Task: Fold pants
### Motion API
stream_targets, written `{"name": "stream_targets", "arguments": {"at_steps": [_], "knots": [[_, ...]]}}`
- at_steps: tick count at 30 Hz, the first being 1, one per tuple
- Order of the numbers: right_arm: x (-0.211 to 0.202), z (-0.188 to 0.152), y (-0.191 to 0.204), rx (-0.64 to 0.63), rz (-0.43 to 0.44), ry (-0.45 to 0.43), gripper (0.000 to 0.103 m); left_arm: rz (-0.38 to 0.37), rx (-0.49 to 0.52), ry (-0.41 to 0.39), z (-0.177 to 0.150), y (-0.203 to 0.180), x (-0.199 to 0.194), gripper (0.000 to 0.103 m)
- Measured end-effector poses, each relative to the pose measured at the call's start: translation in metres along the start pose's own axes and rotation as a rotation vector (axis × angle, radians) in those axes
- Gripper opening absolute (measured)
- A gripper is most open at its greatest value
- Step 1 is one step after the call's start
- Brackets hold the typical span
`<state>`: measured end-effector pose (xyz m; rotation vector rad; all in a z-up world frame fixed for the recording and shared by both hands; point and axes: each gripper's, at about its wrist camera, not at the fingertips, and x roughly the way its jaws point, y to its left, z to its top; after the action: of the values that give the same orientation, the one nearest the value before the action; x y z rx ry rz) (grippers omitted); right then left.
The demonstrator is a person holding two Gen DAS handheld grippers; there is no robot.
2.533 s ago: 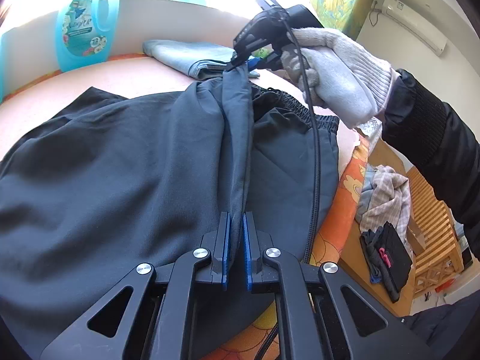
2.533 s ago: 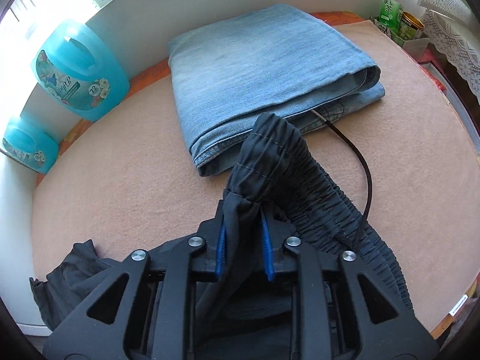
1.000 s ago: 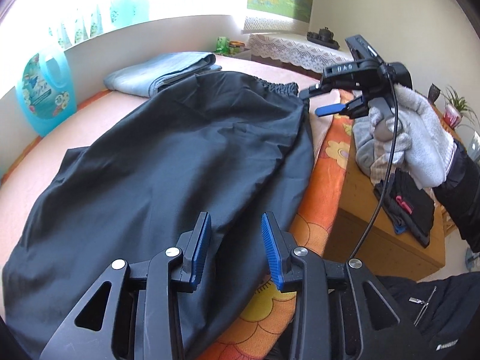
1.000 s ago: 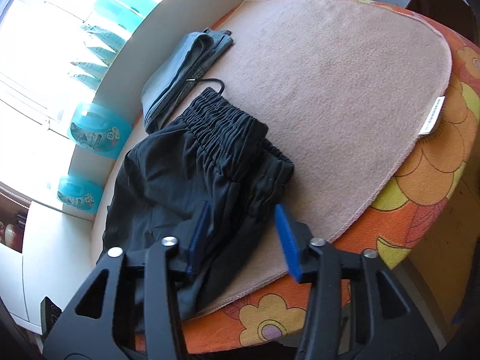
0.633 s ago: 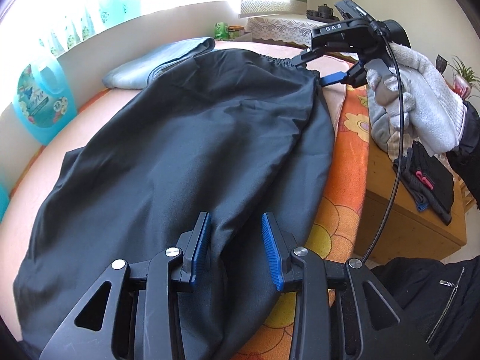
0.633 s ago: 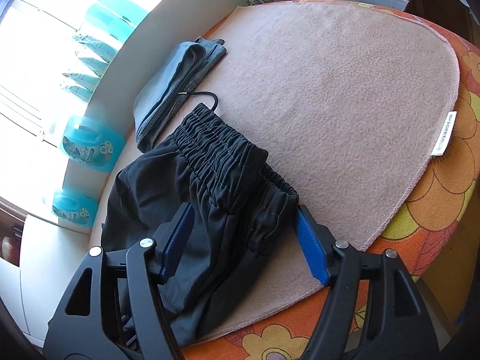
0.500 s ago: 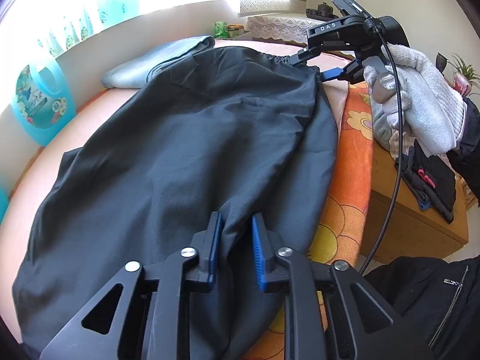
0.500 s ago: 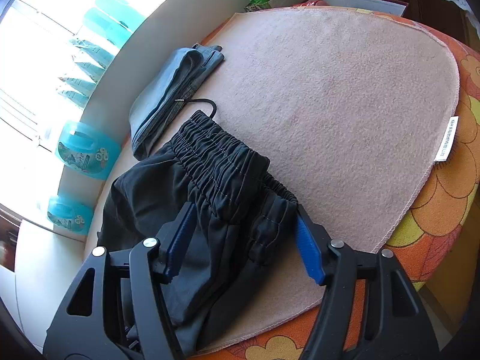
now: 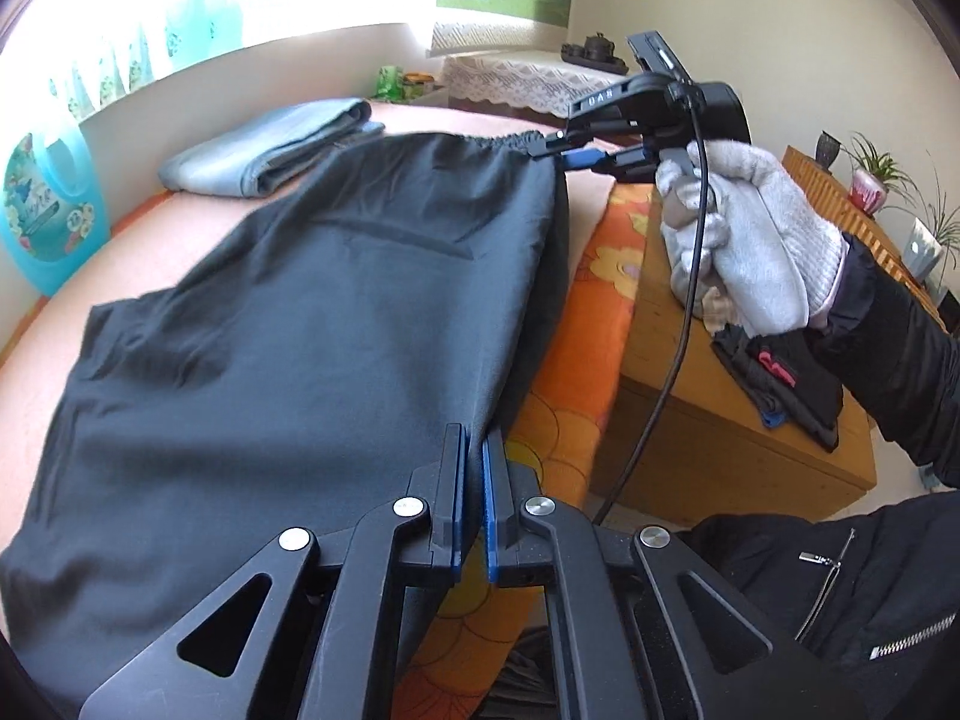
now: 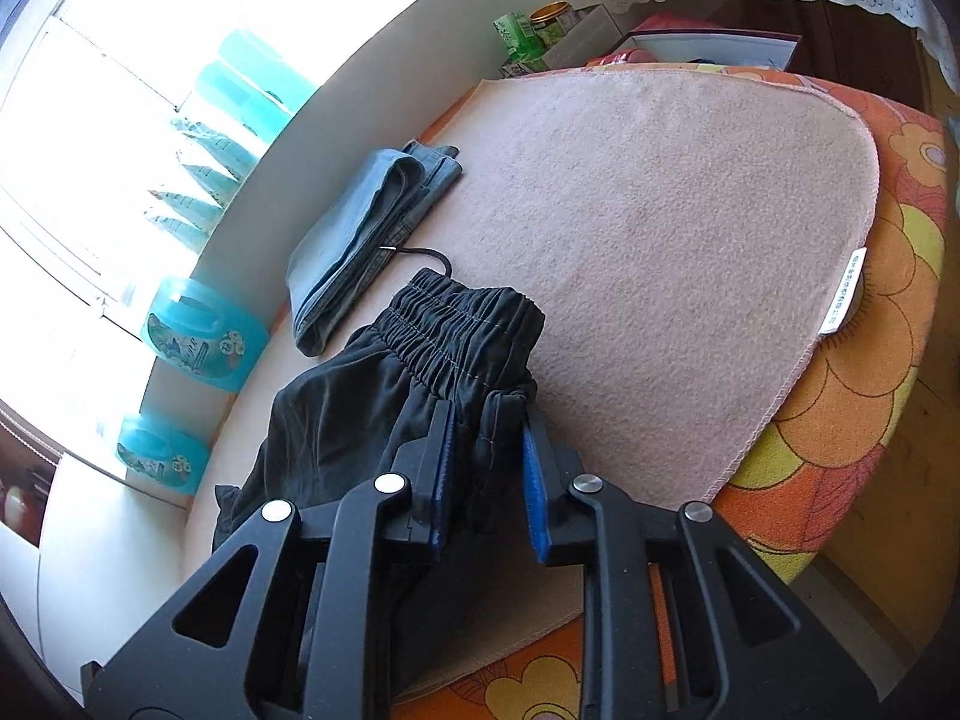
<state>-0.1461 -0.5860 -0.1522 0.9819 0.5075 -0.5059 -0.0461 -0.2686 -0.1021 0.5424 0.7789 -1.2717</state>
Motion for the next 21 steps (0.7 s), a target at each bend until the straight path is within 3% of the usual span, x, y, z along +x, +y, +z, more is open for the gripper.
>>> {"name": "stream_targets", "arguments": {"at_steps": [3,7,10,14,17,21], "knots": [[0.003,-0.002,-0.009,0.033,0.014,0.009,0.022,0.026,0.007,0.036,-0.005,-0.002,0.016,0.006],[-0.009,0.0,0.005,-0.017,0.029,-0.042,0.021,0.003,-0.051,-0.03,0.0,0.004,-0.007,0.025],[-0.011,0.002,0.024,-0.089,0.004,-0.074,0.021,0.028,-0.111,-0.098,0.003,0.021,-0.022,0.042],[-0.01,0.012,0.052,-0.16,-0.017,-0.095,0.019,0.052,-0.185,-0.063,0.005,0.038,-0.007,0.042],[-0.037,0.018,0.069,-0.227,-0.03,-0.171,0.017,0.046,-0.192,-0.05,0.007,0.035,0.003,0.042],[-0.069,0.004,0.036,-0.228,-0.129,-0.256,0.016,0.016,-0.159,-0.038,0.007,0.025,0.008,0.042]]}}
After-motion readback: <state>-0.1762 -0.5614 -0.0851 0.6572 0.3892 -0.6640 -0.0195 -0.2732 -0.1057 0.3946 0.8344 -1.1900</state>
